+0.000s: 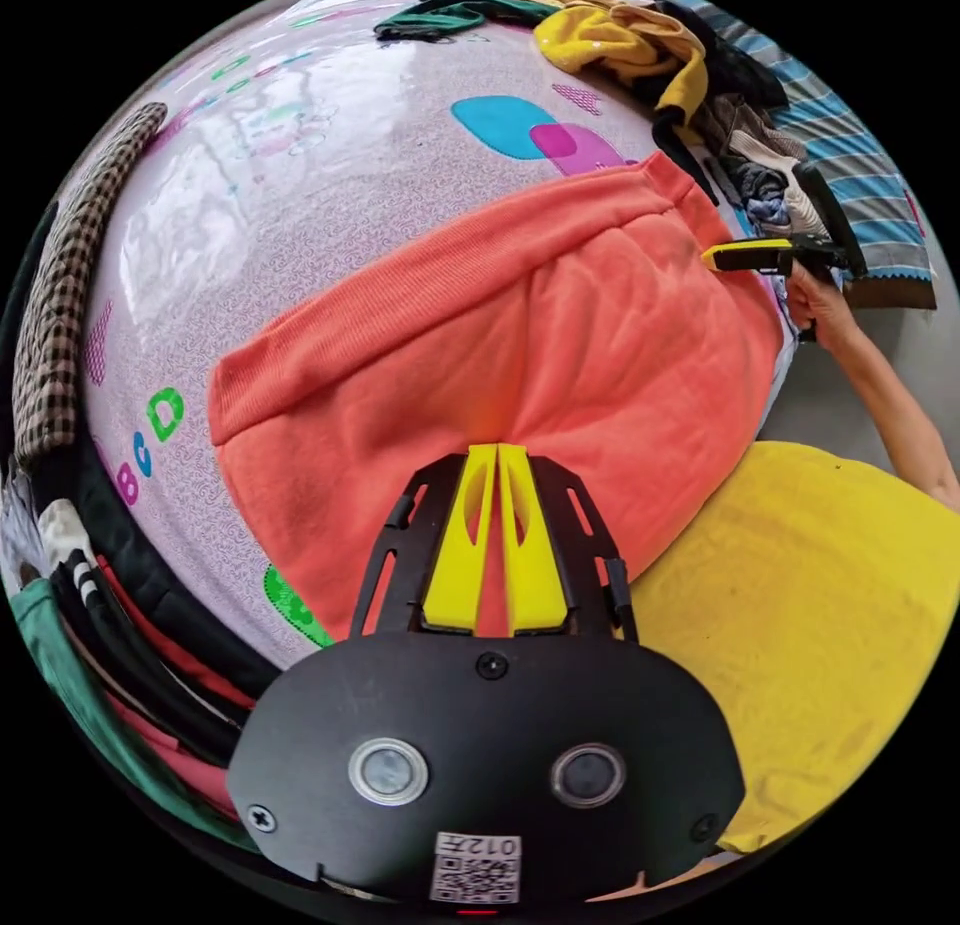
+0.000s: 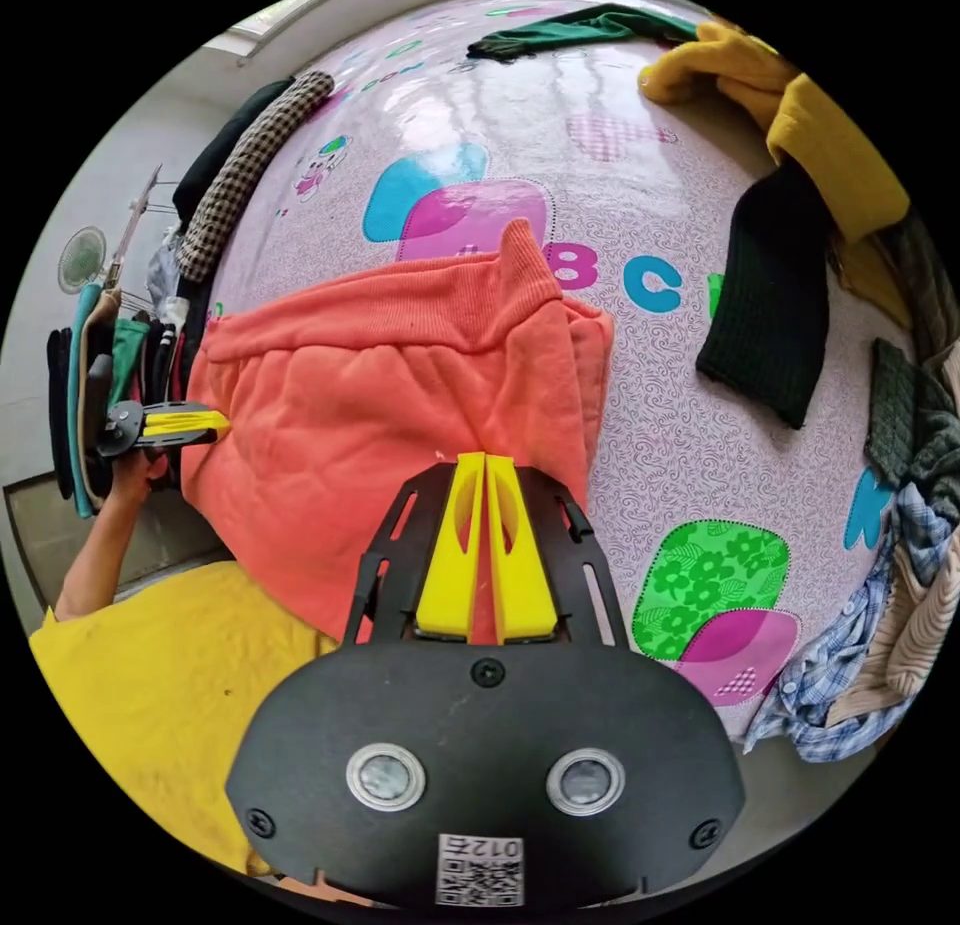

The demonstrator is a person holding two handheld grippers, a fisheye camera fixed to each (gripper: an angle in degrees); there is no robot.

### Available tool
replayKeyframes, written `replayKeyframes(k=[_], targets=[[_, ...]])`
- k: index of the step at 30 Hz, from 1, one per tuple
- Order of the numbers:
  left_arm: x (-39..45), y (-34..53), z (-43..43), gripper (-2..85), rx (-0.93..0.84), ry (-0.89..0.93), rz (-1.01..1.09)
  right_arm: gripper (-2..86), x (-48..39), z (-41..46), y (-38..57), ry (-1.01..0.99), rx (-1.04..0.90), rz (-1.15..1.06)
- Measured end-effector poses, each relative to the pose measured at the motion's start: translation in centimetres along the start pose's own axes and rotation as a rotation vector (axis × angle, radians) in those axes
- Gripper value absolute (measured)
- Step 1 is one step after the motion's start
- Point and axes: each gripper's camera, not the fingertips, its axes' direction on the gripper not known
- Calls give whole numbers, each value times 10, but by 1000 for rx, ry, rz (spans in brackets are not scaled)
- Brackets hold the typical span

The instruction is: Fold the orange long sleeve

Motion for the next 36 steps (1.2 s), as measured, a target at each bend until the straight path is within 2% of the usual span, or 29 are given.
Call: replayKeyframes(k=[4,5,8,11,13,19,24,30,32,34,36], targets=[[39,23,-44,-1,118,-289,-17,1,-27,-41,27,17,106,-47],[46,26,-48,-1,131,-308,-9,1,-33,-46,32,13,124,-64],[78,34,-54,-1,179,-261,53,2,-72,-52,49,-27,173,-165],[106,22,-27,-1,82,-280,142,2,-114,-20,42,38,94,-269],[113,13,-4,-1,15,-318,147,1,-134,21,28,170,-15,-303],[113,1,-4,2,11,-261,129,3,-160,52,1,245,-150,-353],[117,-10,-6,4,-37,-265,179,7,-162,54,-15,194,-218,-344],[120,-15,-12,4,-53,-281,222,7,-155,50,-19,129,-204,-246],[110,-14,-23,4,-68,-220,166,7,-154,40,-19,108,-213,-247],[95,8,-55,4,33,-144,38,7,-162,13,-11,106,-138,-225],[85,35,-78,4,104,-167,-48,7,-180,-8,1,134,-72,-263]])
